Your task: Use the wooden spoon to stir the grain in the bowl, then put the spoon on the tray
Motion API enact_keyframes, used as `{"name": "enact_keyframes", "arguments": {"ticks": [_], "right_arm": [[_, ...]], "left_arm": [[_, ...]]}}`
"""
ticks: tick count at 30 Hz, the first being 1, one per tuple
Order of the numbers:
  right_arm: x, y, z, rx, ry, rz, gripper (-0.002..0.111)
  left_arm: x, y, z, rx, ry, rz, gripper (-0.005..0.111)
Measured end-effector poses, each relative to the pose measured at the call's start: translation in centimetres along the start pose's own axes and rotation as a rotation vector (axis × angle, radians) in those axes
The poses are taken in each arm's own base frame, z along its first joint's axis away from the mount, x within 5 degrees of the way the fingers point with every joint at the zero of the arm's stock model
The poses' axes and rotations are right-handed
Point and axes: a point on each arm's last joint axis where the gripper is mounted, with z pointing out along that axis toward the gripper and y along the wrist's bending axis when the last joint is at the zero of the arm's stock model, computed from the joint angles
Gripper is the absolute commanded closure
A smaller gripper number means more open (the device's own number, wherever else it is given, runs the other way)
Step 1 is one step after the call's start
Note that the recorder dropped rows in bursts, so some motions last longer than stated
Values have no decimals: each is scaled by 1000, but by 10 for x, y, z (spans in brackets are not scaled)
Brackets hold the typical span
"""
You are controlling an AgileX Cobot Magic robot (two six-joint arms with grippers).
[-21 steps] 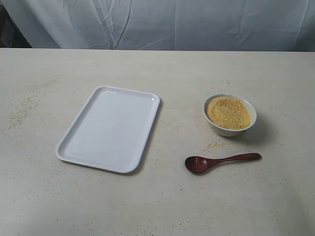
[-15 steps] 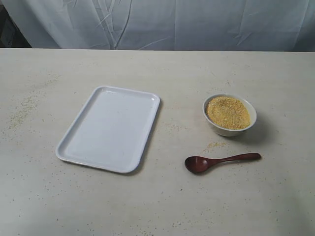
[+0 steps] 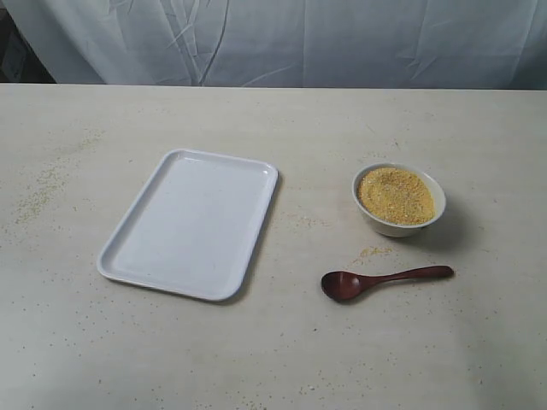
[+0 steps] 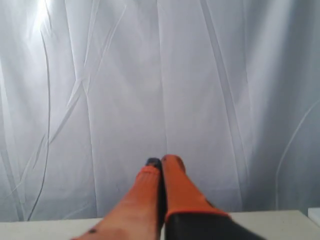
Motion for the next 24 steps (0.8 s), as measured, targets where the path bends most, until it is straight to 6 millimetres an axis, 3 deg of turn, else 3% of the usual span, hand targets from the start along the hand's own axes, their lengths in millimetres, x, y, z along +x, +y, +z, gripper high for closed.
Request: {"name": "enact_keyframes", "arguments": {"ticks": [4,7,11,15,19,24], "right_arm": [[-4,0,0,-1,-29,-36,109],[-17,-1,3,7,86,-39,109],[-53,-5,19,30,386,-101,109],[-73,-10,49,59,861,-120,109],[-66,-9,93,-13,1271,-166,109],[-13,10,143,-457,1510,-257,109]], "left_arm": [[0,0,0,0,0,0,107],[0,0,0,0,0,0,107],[0,0,0,0,0,0,107],[0,0,0,0,0,0,107],[0,0,0,0,0,0,107],[0,0,0,0,0,0,107]]}}
